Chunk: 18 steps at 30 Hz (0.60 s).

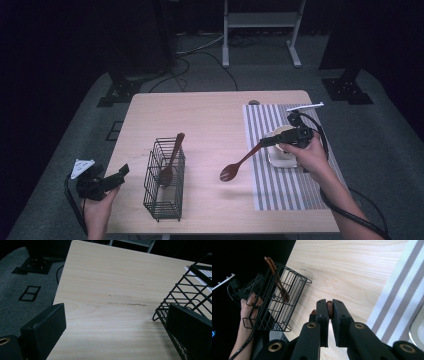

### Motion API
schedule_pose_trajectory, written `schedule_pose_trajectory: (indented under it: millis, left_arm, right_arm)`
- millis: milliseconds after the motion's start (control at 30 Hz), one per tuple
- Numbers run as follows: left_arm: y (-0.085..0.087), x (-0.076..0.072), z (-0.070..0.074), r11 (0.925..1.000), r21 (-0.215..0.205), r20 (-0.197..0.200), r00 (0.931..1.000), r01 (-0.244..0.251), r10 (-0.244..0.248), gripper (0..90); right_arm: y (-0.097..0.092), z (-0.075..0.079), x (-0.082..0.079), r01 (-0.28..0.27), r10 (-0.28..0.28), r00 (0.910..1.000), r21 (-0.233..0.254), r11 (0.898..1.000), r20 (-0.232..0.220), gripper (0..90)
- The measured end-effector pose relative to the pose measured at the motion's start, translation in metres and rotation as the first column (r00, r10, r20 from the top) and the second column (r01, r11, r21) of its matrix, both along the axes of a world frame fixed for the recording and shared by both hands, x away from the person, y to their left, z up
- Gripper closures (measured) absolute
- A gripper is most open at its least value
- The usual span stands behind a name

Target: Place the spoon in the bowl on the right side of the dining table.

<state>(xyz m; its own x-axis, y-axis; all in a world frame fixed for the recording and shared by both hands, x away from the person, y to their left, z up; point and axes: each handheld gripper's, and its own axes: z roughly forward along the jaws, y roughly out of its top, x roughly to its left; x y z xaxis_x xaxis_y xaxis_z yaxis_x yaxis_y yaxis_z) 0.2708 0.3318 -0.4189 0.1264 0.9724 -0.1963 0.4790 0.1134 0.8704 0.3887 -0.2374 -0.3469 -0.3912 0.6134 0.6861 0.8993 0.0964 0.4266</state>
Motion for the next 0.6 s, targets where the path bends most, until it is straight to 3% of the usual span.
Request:
schedule_pose_trajectory:
  millis: [600]
  left_arm:
    - [0.0, 0.0, 0.0, 1.0, 0.001, -0.001, 1.0, -0.001, 0.001, 2.5]
  right_arm:
    - [-0.031, -0.007, 0.001, 0.079, -0.079, 0.9969, 0.0, 0.997, -0.002, 83.5]
